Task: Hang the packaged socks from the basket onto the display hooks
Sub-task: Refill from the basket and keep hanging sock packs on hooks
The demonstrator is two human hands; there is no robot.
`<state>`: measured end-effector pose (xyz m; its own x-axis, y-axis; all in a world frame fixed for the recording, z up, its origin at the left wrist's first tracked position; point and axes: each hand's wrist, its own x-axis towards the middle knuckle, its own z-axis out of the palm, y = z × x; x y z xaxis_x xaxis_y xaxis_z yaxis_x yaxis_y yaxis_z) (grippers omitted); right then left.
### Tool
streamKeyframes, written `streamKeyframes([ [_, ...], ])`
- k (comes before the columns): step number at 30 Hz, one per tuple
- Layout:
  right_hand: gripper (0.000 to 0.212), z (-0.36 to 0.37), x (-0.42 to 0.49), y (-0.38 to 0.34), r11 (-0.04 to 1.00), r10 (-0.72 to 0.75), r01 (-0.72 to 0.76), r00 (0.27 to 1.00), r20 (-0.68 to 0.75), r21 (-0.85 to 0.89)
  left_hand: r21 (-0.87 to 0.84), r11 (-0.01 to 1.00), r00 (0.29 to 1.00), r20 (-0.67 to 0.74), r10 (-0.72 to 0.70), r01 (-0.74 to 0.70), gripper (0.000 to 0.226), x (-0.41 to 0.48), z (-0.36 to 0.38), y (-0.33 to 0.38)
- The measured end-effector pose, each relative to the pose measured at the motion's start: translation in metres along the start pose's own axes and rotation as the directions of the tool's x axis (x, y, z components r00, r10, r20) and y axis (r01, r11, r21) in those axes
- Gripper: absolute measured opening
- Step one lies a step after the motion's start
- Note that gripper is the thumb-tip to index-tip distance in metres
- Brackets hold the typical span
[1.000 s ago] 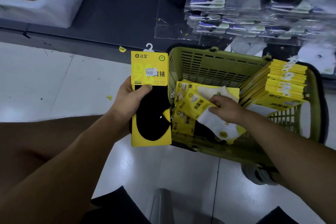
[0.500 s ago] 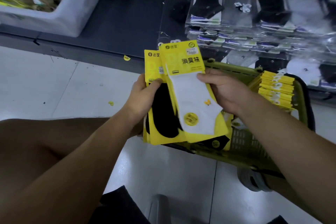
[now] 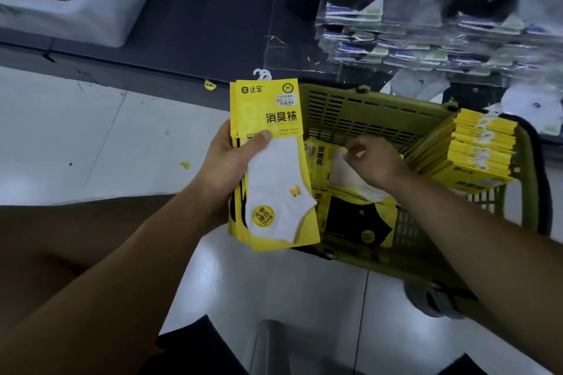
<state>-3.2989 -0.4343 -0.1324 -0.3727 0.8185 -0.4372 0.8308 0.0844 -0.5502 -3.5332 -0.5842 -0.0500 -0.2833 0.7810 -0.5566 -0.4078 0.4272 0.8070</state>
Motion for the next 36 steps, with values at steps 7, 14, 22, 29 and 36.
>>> streamKeyframes([
  [7,0.06,0.018,0.031,0.017,0.95,-0.019,0.066,0.988,0.153,-0.306,0.006,1.0,1.0,0.004,-0.026,0.026,0.043,0.01,-0.004,-0.003],
  [14,0.062,0.031,0.039,0.022,0.909,-0.033,0.069,0.995,0.094,-0.412,0.023,1.0,1.0,-0.01,-0.016,0.017,0.049,0.014,-0.005,-0.007],
  [22,0.053,0.032,0.026,0.03,0.812,-0.171,0.112,0.984,-0.049,-0.572,0.037,0.999,1.0,-0.012,-0.005,0.006,0.046,0.013,-0.004,-0.007],
  [29,0.026,-0.01,0.017,0.015,0.995,-0.047,0.062,0.983,0.179,-0.078,0.021,1.0,1.0,-0.008,-0.008,0.008,0.047,0.008,-0.001,-0.004],
  [36,0.011,-0.104,-0.013,-0.03,0.84,-0.052,-0.065,0.978,0.2,0.539,0.018,1.0,1.0,-0.003,0.004,-0.004,0.051,0.002,0.008,0.005],
])
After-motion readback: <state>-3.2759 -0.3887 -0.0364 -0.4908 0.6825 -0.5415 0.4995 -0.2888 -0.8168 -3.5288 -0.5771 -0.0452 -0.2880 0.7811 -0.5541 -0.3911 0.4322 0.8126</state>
